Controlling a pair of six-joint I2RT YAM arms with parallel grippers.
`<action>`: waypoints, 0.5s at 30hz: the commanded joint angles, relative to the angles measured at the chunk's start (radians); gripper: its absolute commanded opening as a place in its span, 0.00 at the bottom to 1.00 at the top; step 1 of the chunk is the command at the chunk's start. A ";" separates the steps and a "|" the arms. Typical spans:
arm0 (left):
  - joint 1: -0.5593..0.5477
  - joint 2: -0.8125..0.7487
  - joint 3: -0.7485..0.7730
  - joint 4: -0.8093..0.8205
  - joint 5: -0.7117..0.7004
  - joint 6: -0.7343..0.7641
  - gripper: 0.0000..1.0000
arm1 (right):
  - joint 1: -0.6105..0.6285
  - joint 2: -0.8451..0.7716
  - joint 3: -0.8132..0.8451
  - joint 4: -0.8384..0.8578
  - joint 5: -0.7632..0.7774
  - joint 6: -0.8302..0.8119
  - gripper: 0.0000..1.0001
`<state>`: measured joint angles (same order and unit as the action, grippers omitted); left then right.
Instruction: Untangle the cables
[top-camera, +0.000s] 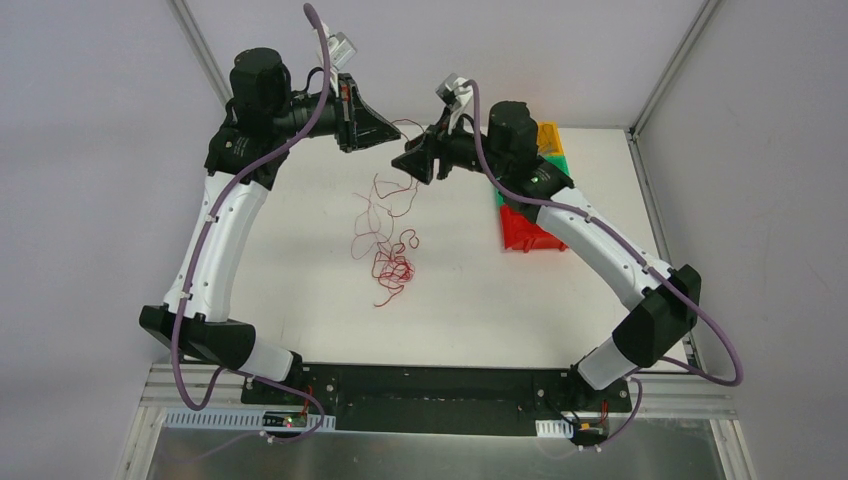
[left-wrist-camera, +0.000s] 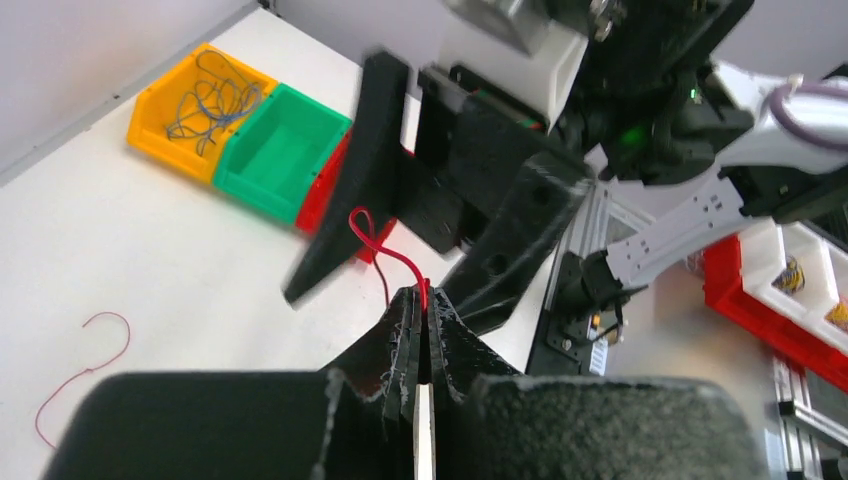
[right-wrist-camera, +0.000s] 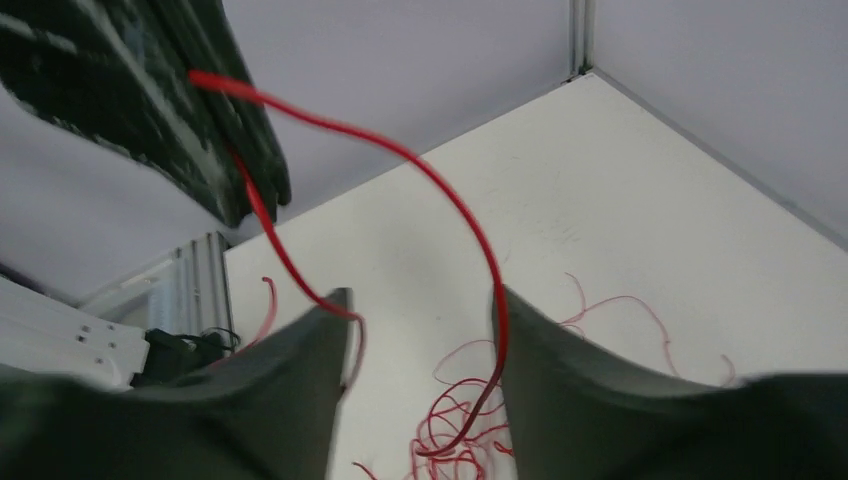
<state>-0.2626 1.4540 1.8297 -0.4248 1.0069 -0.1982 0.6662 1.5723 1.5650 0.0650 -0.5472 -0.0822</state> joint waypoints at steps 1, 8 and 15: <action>-0.007 -0.006 0.003 0.135 -0.060 -0.101 0.00 | 0.023 -0.053 -0.051 0.102 0.064 0.016 0.38; 0.013 -0.041 -0.065 0.182 -0.166 -0.156 0.22 | -0.015 -0.121 -0.033 0.082 0.065 0.055 0.00; 0.190 -0.087 -0.317 0.384 -0.122 -0.216 0.79 | -0.131 -0.111 0.220 -0.058 -0.011 0.160 0.00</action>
<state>-0.1581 1.4147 1.6436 -0.1993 0.8703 -0.3767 0.5835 1.5208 1.6241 0.0257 -0.5064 0.0021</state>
